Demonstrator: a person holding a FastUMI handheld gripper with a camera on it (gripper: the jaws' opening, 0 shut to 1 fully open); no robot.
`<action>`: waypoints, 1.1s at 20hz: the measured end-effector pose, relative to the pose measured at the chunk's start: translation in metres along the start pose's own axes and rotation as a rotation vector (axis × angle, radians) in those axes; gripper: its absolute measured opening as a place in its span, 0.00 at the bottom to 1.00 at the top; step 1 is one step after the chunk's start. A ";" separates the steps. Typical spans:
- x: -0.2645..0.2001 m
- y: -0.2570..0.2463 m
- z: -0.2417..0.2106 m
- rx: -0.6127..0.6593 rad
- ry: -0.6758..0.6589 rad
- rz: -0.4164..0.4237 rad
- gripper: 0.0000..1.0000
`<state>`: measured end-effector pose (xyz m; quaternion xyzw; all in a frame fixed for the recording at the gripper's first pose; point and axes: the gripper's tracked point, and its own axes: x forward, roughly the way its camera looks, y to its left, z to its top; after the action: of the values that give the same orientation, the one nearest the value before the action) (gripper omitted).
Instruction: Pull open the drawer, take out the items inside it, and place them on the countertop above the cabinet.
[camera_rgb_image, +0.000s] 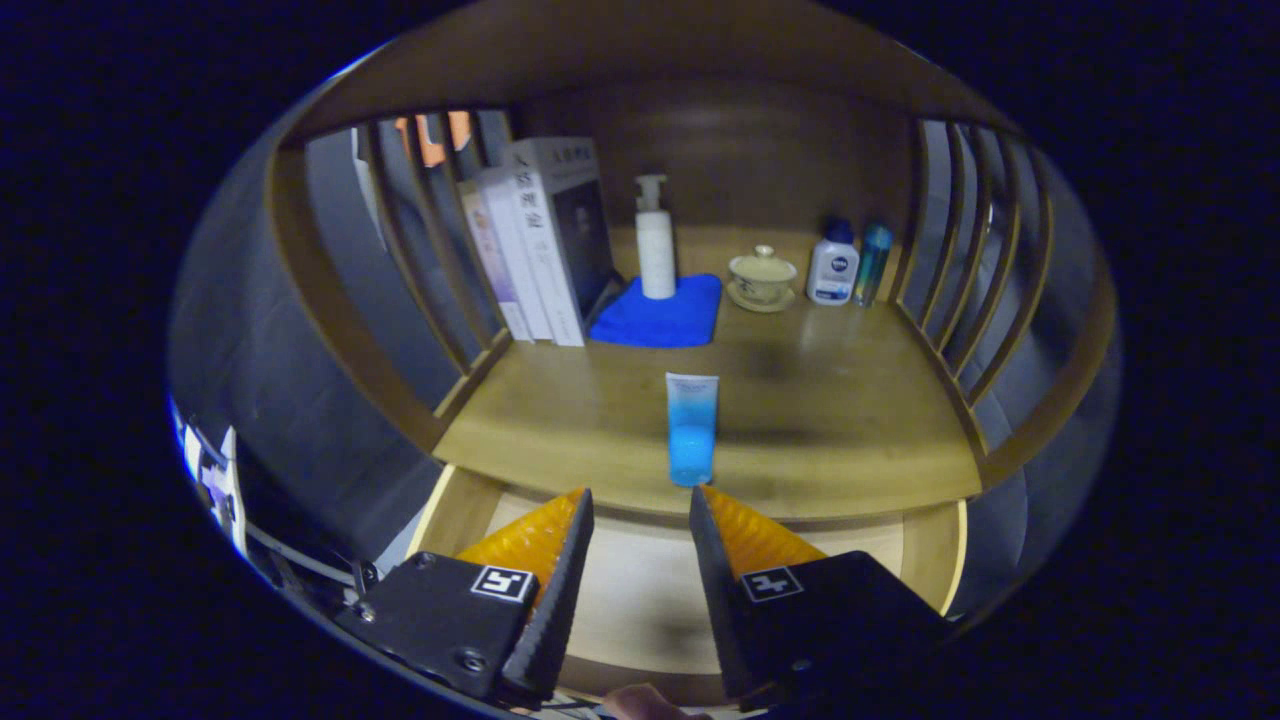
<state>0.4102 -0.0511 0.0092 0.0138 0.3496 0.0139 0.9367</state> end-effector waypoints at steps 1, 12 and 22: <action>-0.010 0.005 -0.009 -0.014 -0.021 0.005 0.75; -0.075 0.023 -0.100 -0.130 -0.317 -0.031 0.82; -0.085 0.009 -0.199 -0.020 -0.439 -0.093 1.00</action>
<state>0.2155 -0.0421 -0.0853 -0.0090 0.1373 -0.0293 0.9901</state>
